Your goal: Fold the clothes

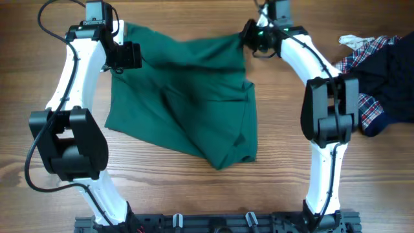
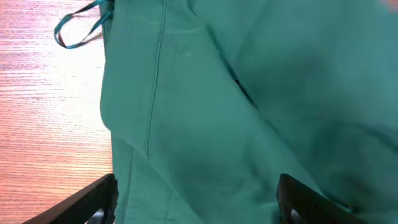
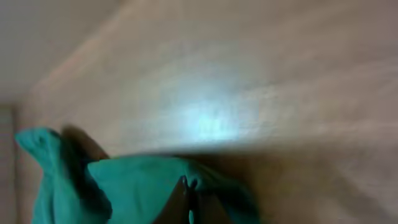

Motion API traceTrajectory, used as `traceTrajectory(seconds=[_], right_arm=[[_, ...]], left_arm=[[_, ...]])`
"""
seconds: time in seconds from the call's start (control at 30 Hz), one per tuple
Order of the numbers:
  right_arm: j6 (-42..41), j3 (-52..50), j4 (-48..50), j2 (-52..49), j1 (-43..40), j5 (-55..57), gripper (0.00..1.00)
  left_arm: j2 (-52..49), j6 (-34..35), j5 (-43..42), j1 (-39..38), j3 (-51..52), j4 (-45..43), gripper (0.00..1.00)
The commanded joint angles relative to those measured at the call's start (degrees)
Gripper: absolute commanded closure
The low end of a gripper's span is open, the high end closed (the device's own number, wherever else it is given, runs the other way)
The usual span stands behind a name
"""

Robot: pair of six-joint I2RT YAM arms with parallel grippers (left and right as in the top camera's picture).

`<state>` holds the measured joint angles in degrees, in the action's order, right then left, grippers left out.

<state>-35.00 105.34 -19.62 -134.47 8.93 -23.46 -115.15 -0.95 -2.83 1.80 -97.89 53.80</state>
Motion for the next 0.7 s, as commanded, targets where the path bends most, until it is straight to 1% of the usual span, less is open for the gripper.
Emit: traceTrajectory(seconds=[0.0, 0.1, 0.27, 0.4, 0.43, 0.47, 0.6, 0.63, 0.67], right_arm=[[-2.56, 1.53, 3.15, -1.09, -3.65, 2.34, 0.96], [-2.4, 2.78, 3.93, -1.09, -5.88, 4.61, 0.96], [-0.74, 2.78, 6.6, -1.09, -6.21, 9.51, 0.96], [-0.13, 2.78, 8.02, -1.09, -6.36, 13.92, 0.91], [0.55, 2.78, 8.04, -1.09, -6.45, 15.43, 0.88], [0.7, 2.78, 8.0, -1.09, -6.58, 16.63, 0.86], [0.94, 2.78, 7.1, -1.09, -9.66, 17.51, 0.9], [0.94, 2.89, 5.66, -1.09, -10.58, 17.46, 0.89], [1.31, 3.23, 3.87, -1.09, -11.02, 17.25, 0.87]], left_arm=[[1.79, 0.76, 0.37, 0.46, -0.37, -0.13, 0.18], [1.79, 0.76, 0.37, 0.46, -0.37, -0.07, 0.19], [1.79, 0.79, 0.17, 0.46, -0.37, 2.69, 0.2], [1.79, 0.79, -4.22, 0.46, -0.37, 4.98, 0.2], [1.79, 0.79, -5.46, 0.46, -0.37, 5.16, 0.2], [1.79, 0.79, -5.7, 0.46, -0.37, 5.29, 0.2], [1.79, 0.79, -5.68, 0.46, -0.37, 6.14, 0.21], [1.79, 0.79, -5.7, 0.46, -0.37, 6.36, 0.21], [1.79, 0.79, -5.7, 0.46, -0.37, 6.51, 0.22]])
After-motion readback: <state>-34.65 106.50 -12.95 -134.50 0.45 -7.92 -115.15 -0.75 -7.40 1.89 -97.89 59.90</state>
